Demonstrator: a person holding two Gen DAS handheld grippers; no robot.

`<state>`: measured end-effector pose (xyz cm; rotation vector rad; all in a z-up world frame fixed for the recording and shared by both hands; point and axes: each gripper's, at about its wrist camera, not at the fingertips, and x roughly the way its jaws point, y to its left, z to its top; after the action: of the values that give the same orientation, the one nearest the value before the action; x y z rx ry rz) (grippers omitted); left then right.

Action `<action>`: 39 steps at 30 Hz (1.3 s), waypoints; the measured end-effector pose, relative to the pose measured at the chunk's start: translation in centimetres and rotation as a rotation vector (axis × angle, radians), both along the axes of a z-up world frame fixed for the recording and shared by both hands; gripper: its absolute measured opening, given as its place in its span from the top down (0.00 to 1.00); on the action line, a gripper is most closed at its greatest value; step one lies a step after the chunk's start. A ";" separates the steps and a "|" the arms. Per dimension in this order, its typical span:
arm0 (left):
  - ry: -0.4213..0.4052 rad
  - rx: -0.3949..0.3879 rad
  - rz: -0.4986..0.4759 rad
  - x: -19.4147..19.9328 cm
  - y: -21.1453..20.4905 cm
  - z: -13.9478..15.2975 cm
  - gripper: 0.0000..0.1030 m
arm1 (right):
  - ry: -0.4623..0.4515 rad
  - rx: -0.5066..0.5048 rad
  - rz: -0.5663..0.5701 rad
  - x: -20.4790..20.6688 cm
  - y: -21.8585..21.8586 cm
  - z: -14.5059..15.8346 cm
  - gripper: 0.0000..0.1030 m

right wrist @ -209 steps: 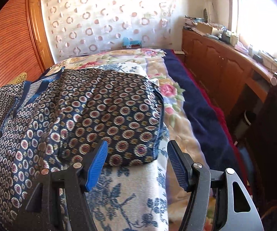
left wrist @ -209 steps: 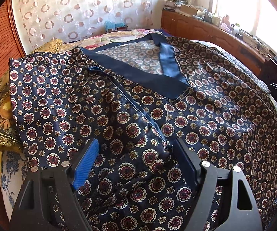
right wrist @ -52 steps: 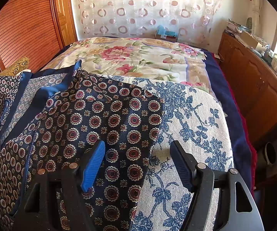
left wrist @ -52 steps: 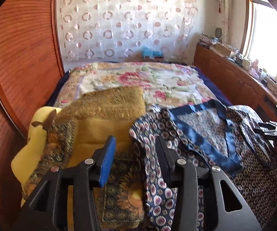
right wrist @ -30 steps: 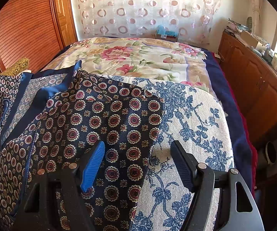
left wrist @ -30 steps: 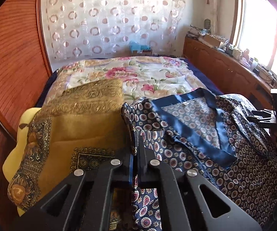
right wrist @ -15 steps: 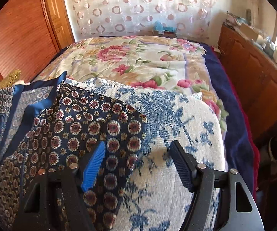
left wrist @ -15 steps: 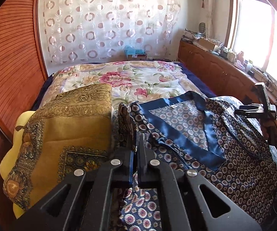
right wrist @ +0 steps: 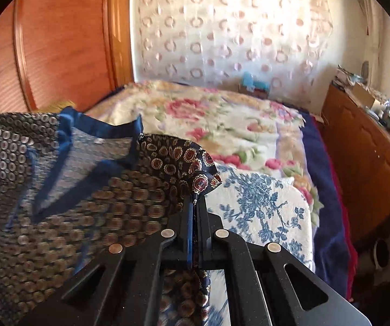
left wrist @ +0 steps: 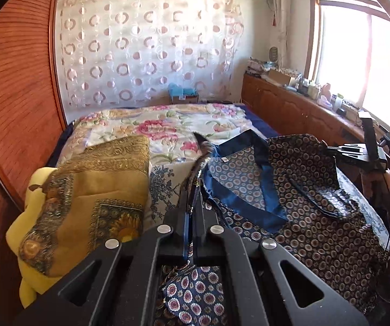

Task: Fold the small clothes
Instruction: 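Lift the folded garment with both grippers, move it aside and release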

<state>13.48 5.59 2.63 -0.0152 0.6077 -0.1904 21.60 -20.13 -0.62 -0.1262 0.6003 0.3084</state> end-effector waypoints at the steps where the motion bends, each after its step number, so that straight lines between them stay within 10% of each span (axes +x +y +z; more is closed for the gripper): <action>1: -0.011 -0.006 -0.001 -0.7 0.1 0.3 0.98 | -0.010 0.005 0.002 -1.0 -0.1 0.2 0.98; 12: -0.096 -0.049 0.010 -8.9 1.4 1.5 0.98 | -0.103 0.069 -0.013 -14.0 -1.8 0.2 0.98; 21: -0.035 -0.096 0.083 -14.7 4.5 -3.4 0.98 | -0.041 0.146 -0.028 -22.9 -4.2 -4.2 0.98; 39: -0.049 -0.077 0.159 -19.6 6.3 -2.8 0.97 | 0.013 0.096 -0.003 -30.6 -5.7 -1.0 0.98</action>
<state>-6.12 11.88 -0.19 -0.1321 0.5476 -0.0595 -8.99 -25.80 -1.67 -0.0314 0.5971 0.3346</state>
